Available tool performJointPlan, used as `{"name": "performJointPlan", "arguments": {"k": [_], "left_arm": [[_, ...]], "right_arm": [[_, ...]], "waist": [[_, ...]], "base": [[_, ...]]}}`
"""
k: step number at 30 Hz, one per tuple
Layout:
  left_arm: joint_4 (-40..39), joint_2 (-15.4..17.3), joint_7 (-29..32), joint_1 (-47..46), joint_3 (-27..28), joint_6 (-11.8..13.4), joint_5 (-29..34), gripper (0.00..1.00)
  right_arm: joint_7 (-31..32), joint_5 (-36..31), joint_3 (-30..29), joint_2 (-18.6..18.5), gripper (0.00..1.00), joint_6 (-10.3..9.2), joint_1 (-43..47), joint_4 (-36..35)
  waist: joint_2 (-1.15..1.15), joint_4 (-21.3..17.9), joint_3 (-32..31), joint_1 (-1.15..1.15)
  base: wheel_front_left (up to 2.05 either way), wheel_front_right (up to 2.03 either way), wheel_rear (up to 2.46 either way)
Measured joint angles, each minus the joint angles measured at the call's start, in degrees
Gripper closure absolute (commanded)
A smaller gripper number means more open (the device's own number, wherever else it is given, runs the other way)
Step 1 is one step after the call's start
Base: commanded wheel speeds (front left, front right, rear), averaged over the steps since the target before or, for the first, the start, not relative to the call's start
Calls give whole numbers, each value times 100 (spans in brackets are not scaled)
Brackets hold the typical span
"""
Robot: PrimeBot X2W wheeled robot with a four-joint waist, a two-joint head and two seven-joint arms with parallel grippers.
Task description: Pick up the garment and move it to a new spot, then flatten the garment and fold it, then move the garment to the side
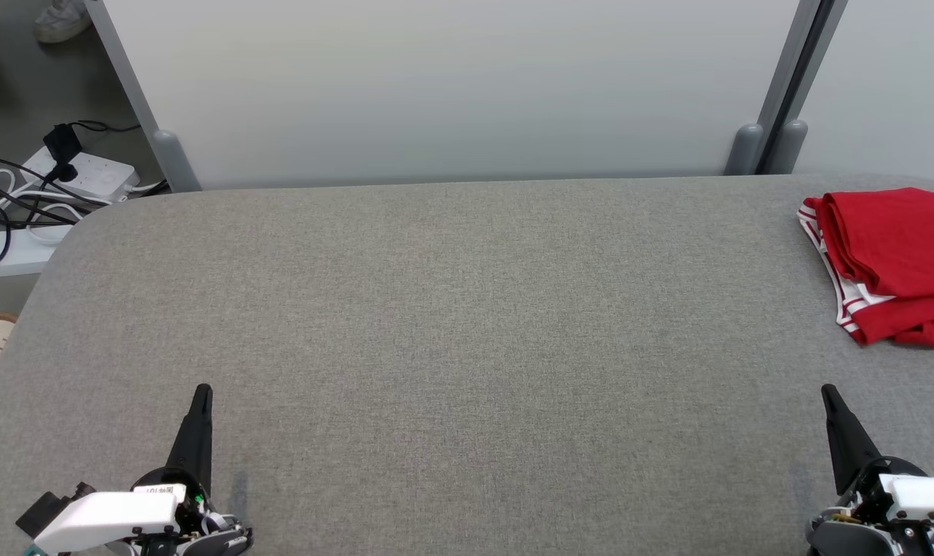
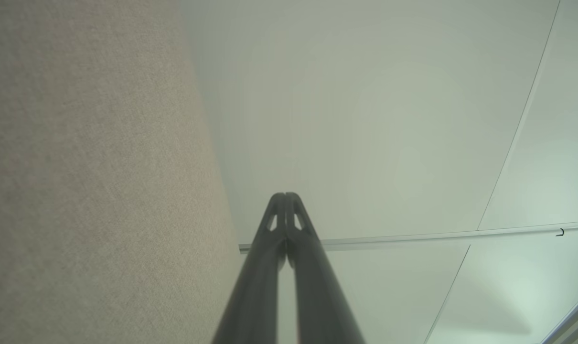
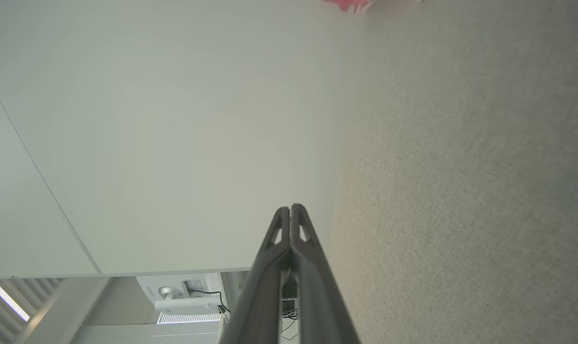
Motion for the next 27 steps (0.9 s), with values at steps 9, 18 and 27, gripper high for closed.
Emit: {"name": "performJointPlan", "arguments": {"k": [9, 18, 27], "left_arm": [[0, -3, 14, 0, 5, 0, 0, 100], [0, -5, 14, 0, 10, 0, 1, 100], [0, -9, 14, 0, 14, 0, 1, 100]], "right_arm": [[1, -1, -2, 1, 100, 0, 0, 0], [4, -1, -4, 2, 100, 0, 0, 0], [4, -1, -5, 3, 100, 0, 0, 0]], "waist": [[0, 0, 0, 0], [0, 0, 0, 0], [0, 0, 0, 0]], "base": [[0, 0, 0], [0, 0, 0], [0, 0, 0]]}}
